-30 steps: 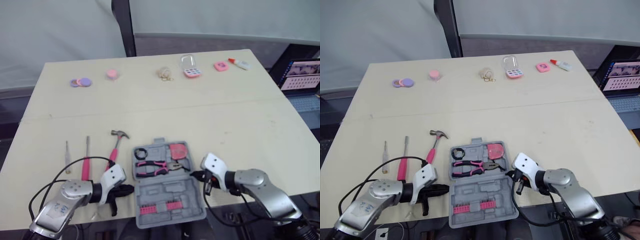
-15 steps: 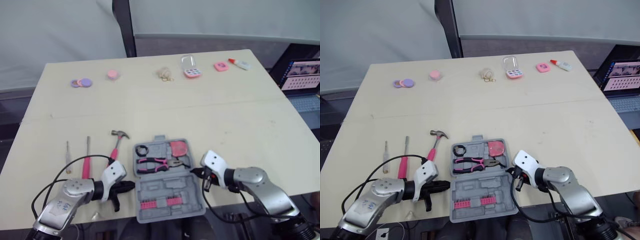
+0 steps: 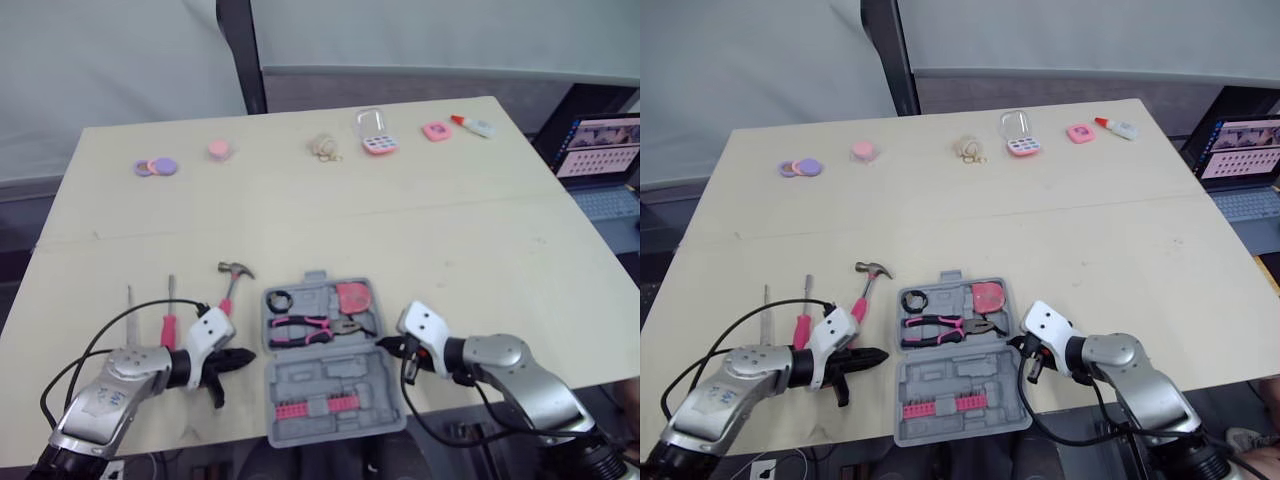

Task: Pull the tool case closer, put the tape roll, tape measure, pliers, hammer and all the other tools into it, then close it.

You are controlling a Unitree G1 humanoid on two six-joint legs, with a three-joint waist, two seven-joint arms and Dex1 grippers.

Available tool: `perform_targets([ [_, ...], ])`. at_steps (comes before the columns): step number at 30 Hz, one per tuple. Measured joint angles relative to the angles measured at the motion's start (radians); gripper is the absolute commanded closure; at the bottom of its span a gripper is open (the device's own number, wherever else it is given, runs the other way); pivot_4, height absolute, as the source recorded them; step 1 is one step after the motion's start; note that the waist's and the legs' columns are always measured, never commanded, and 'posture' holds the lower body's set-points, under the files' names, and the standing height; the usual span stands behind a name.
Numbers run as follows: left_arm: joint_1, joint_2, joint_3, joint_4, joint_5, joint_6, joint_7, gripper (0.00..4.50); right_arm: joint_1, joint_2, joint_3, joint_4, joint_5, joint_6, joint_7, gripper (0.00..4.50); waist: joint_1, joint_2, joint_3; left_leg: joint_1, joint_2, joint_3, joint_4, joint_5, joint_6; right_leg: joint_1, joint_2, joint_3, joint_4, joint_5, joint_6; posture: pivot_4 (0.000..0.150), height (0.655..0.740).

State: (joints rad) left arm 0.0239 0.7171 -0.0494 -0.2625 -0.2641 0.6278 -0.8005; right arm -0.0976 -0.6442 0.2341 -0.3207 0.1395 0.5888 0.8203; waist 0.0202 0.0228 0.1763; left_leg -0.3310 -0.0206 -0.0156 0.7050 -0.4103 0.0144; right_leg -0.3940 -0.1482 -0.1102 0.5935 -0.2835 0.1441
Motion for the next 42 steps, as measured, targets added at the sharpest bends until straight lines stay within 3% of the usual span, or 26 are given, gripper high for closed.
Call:
perform_targets([
  [26, -0.119, -0.064, -0.098, 0.004, 0.019, 0.089, 0.003, 4.47, -0.04, 0.014, 0.005, 0.012, -0.013, 0.027, -0.008, 4.5, 0.006, 0.0, 0.0, 0.0, -0.001, 0.0, 0.0, 0.0, 0.0, 0.0, 0.0, 0.0, 0.0, 0.0, 0.0, 0.15, 0.74],
  [42, -0.17, -0.083, -0.122, 0.086, 0.044, 0.012, -0.002, 4.47, -0.08, 0.06, -0.007, 0.063, -0.061, 0.019, -0.062, 4.5, 0.006, 0.001, -0.001, 0.001, -0.001, 0.0, 0.002, 0.0, 0.0, 0.001, -0.001, 0.0, 0.001, 0.0, 0.0, 0.15, 0.74],
])
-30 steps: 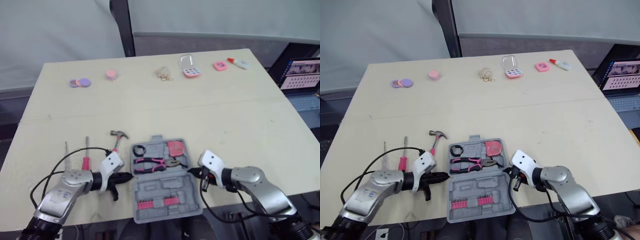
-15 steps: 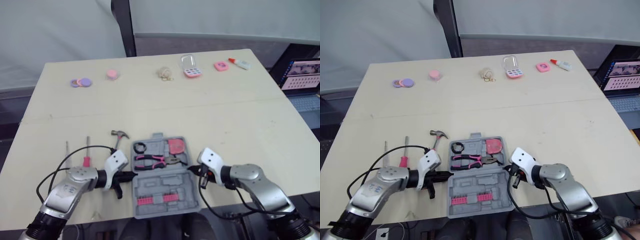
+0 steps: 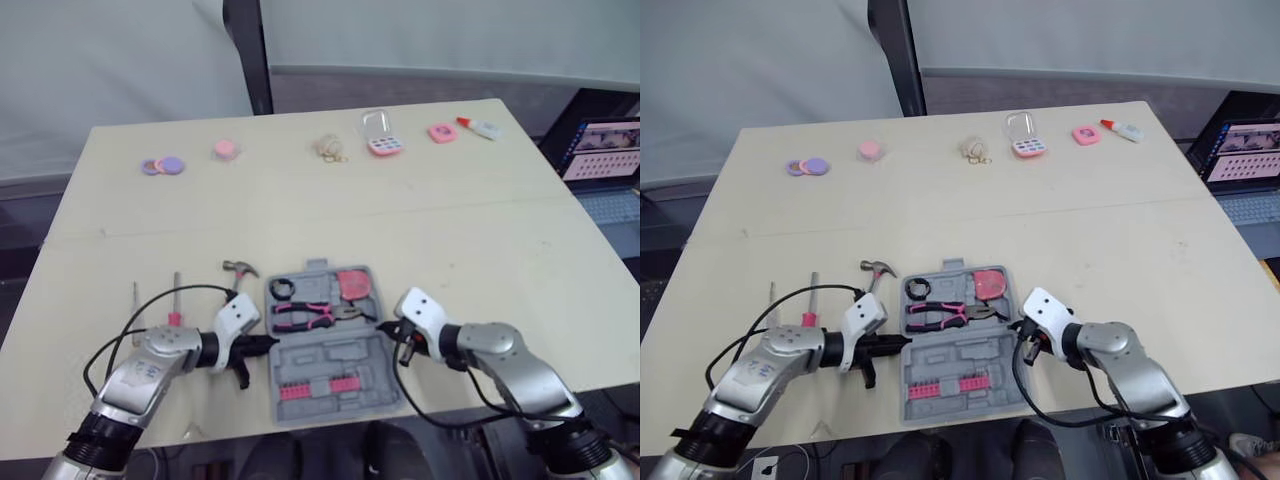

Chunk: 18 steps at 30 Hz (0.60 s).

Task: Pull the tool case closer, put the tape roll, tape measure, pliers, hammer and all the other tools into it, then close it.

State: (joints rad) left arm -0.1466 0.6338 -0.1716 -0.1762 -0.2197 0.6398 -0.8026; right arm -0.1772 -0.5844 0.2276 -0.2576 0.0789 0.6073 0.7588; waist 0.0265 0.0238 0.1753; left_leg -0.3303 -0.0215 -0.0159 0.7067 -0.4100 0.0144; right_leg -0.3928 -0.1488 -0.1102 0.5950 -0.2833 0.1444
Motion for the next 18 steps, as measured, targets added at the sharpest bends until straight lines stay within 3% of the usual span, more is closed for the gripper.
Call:
perform_targets([
  [18, -0.068, -0.039, -0.006, 0.1, 0.028, -0.064, 0.002, 4.47, -0.022, 0.029, -0.008, 0.038, -0.038, -0.018, -0.018, 4.5, 0.001, 0.002, -0.002, 0.0, 0.0, 0.0, 0.003, 0.0, 0.0, 0.0, 0.0, 0.0, 0.002, 0.0, 0.0, 0.15, 0.74],
])
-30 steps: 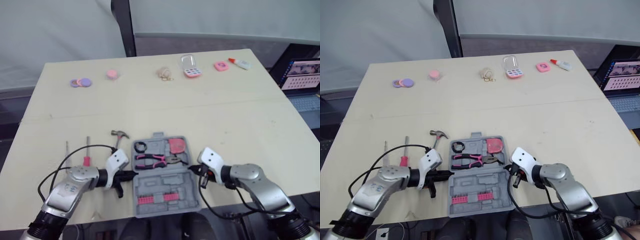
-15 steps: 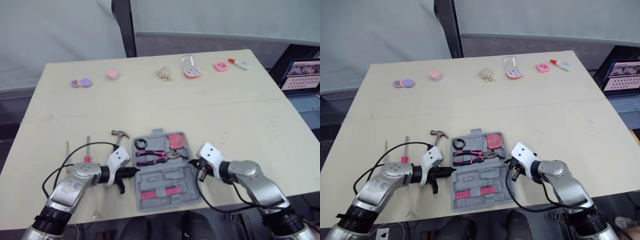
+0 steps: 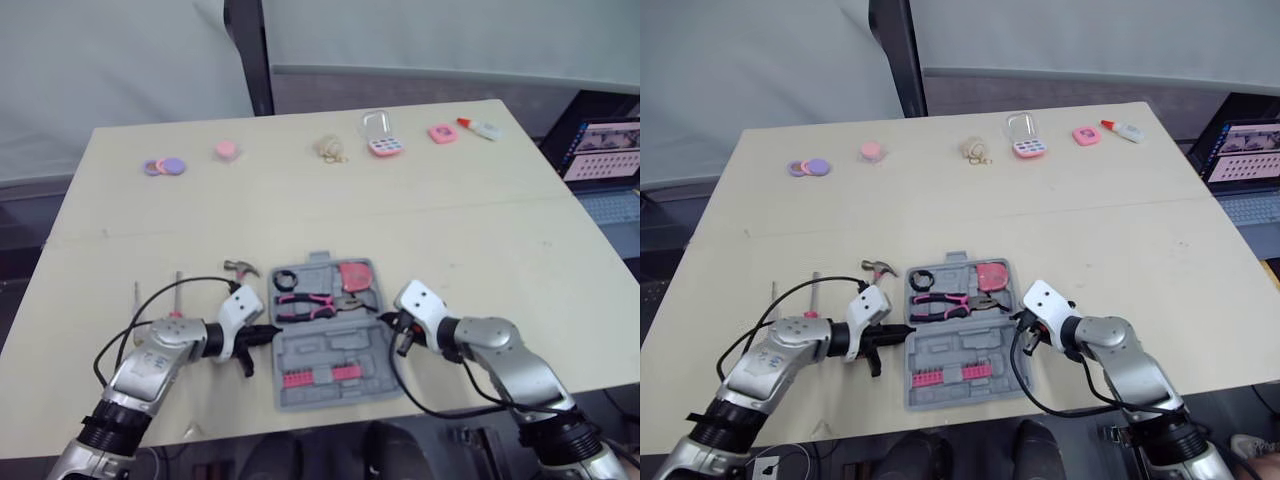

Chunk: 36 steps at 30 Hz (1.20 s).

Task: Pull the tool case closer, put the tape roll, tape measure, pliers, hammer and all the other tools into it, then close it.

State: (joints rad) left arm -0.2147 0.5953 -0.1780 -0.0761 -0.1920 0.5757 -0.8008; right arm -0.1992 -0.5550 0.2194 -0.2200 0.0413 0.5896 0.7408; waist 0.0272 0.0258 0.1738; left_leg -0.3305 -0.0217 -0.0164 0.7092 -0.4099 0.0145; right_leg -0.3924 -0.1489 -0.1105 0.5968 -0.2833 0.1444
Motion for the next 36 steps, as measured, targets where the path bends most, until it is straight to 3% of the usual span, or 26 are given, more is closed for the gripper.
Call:
perform_targets([
  [36, -0.017, -0.023, 0.004, 0.009, 0.047, -0.017, 0.025, 4.47, -0.02, 0.017, -0.001, 0.023, -0.016, 0.0, -0.012, 4.5, -0.003, 0.0, 0.0, 0.0, 0.0, 0.0, 0.0, 0.0, 0.0, 0.0, 0.0, 0.0, 0.0, 0.0, 0.0, 0.15, 0.74],
])
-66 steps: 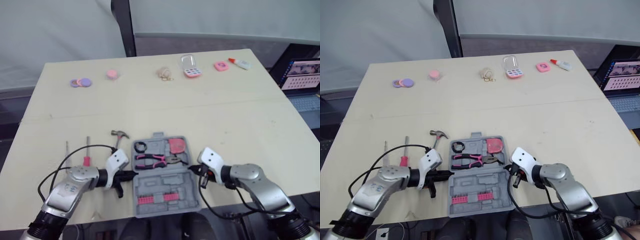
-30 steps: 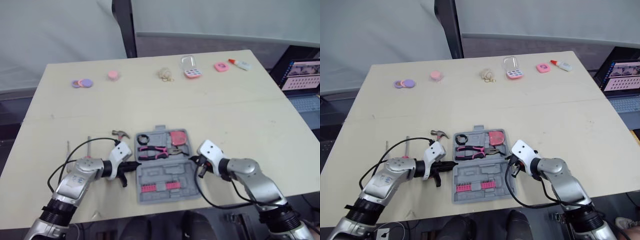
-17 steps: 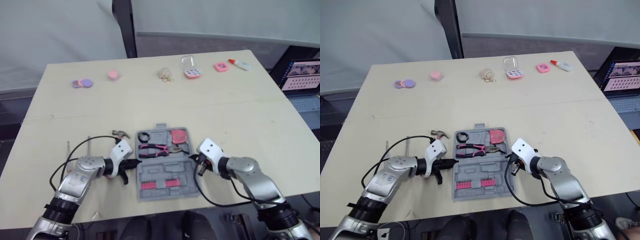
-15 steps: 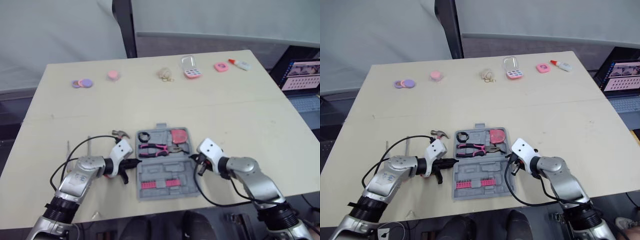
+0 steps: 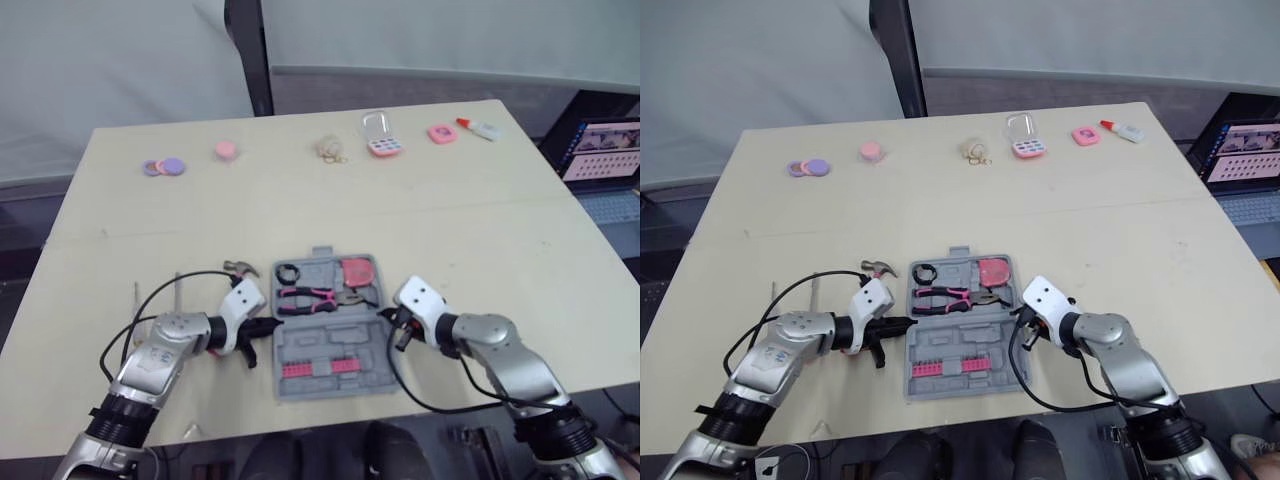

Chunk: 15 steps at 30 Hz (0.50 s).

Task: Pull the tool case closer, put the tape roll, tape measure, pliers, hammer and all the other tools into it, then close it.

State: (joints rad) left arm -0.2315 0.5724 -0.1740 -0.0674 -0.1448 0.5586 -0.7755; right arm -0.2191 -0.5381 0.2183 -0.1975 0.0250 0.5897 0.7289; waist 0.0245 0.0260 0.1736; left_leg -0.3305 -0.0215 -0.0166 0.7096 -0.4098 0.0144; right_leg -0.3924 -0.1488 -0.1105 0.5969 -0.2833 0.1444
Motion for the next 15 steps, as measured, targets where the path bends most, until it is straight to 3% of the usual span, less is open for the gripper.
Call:
perform_targets([
  [15, 0.02, 0.04, 0.007, -0.041, 0.003, 0.023, 0.007, 4.47, 0.054, -0.044, -0.019, -0.014, 0.014, -0.026, 0.003, 4.5, -0.004, 0.0, 0.0, -0.001, 0.0, 0.0, -0.002, 0.0, 0.0, -0.001, 0.0, 0.0, -0.002, 0.0, 0.0, 0.15, 0.74],
])
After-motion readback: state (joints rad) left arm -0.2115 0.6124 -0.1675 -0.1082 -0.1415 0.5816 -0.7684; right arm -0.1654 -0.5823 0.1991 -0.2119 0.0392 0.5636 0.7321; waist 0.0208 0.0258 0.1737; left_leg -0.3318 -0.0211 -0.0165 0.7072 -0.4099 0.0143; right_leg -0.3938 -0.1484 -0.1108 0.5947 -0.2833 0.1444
